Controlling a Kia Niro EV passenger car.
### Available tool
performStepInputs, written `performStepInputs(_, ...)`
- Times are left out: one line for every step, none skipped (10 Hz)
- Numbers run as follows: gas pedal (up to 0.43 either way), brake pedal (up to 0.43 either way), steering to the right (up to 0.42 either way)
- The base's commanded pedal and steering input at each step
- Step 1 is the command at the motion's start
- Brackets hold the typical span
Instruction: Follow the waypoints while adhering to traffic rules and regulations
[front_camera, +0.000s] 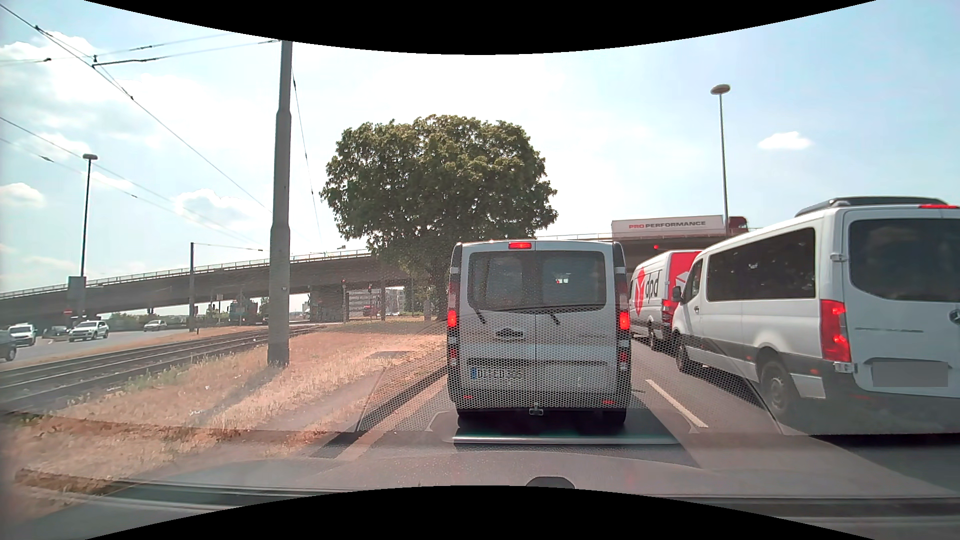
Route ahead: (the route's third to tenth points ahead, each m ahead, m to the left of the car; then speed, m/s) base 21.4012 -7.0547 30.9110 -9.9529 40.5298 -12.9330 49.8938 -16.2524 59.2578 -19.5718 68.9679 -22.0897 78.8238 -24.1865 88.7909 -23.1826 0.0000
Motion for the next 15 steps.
performStepInputs(0.0,0.299,0.014)
performStepInputs(0.0,0.299,0.014)
performStepInputs(0.0,0.299,0.014)
performStepInputs(0.0,0.293,0.014)
performStepInputs(0.0,0.299,0.014)
performStepInputs(0.0,0.299,0.014)
performStepInputs(0.0,0.305,0.014)
performStepInputs(0.0,0.299,0.014)
performStepInputs(0.0,0.299,0.014)
performStepInputs(0.0,0.299,0.014)
performStepInputs(0.0,0.299,0.014)
performStepInputs(0.0,0.299,0.014)
performStepInputs(0.0,0.299,0.014)
performStepInputs(0.0,0.299,0.014)
performStepInputs(0.0,0.293,0.014)
